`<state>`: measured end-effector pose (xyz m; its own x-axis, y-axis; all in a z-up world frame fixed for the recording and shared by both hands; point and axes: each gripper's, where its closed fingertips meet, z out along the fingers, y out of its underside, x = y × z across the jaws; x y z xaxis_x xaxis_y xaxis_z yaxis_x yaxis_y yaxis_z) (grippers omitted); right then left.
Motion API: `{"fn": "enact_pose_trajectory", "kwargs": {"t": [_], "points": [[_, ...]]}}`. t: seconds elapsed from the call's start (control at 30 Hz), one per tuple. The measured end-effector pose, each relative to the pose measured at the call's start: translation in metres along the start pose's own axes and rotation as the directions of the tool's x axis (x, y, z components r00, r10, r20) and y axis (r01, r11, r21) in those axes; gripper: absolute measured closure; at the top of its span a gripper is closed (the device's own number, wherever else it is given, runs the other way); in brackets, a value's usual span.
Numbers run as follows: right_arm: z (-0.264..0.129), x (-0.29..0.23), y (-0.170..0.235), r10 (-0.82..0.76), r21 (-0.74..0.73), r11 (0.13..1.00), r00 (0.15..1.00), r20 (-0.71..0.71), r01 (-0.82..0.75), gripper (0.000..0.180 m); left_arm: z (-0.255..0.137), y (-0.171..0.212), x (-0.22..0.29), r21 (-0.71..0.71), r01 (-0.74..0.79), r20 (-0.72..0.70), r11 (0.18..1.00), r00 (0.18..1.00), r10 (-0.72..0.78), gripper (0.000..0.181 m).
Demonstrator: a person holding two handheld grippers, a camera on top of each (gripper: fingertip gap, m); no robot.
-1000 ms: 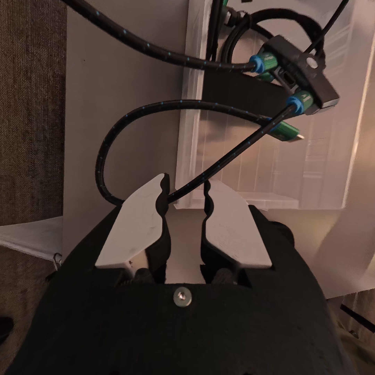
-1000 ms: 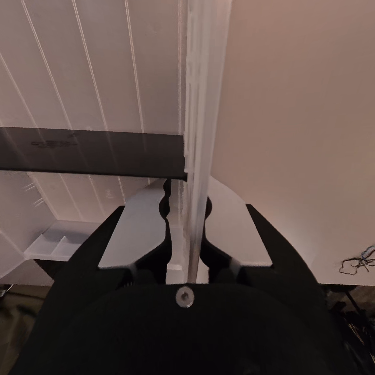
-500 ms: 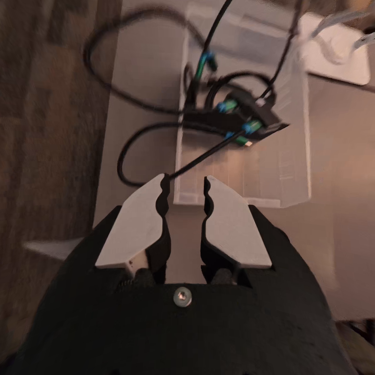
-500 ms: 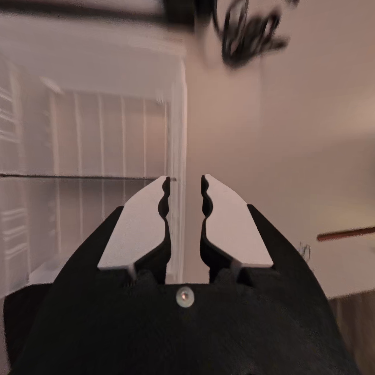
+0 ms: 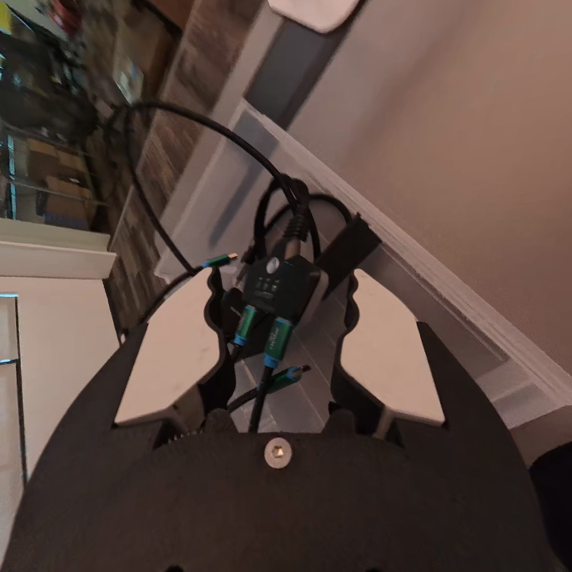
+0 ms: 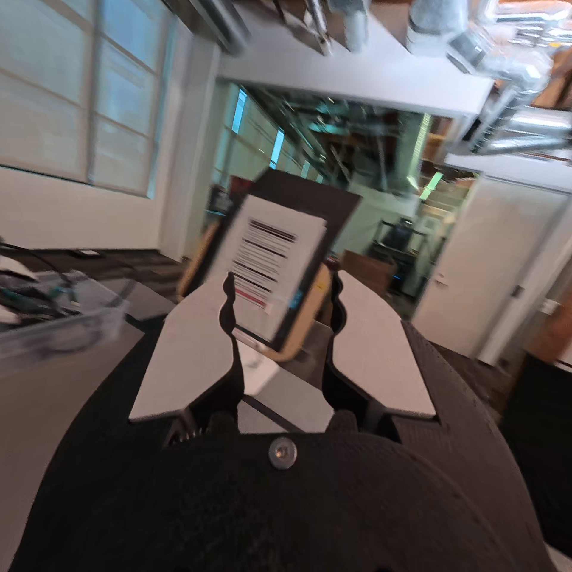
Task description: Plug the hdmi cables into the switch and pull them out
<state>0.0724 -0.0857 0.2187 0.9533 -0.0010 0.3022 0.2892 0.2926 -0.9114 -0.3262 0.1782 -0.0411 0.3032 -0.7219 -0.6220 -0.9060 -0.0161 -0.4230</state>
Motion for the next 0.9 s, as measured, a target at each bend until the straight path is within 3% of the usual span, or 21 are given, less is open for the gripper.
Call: {"fn": "enact_pose_trajectory", "kwargs": {"t": [0.17, 0.27, 0.47, 0.9], "points": [[0.015, -0.056, -0.014, 0.021, 0.046, 0.998, 0.984, 0.177, -0.029, 0.119, 0.029, 0.026, 0.007, -0.19, -0.08, 0.024, 0.979, 0.996, 0.086, 0.109], [0.021, -0.076, -0.006, -0.027, 0.034, 0.999, 0.973, 0.228, 0.019, 0.12, 0.039, 0.038, 0.001, -0.254, -0.127, 0.079, 0.959, 0.985, 0.151, 0.131], [0.031, -0.088, 0.038, -0.155, -0.112, 0.975, 0.949, 0.273, 0.191, 0.12, 0.022, 0.031, -0.007, -0.232, -0.148, 0.105, 0.961, 0.979, 0.176, 0.151], [0.037, -0.095, 0.05, -0.109, -0.124, 0.98, 0.946, 0.305, 0.153, 0.128, -0.026, 0.006, -0.041, -0.093, 0.013, 0.179, 0.996, 0.984, 0.004, 0.158]]}}
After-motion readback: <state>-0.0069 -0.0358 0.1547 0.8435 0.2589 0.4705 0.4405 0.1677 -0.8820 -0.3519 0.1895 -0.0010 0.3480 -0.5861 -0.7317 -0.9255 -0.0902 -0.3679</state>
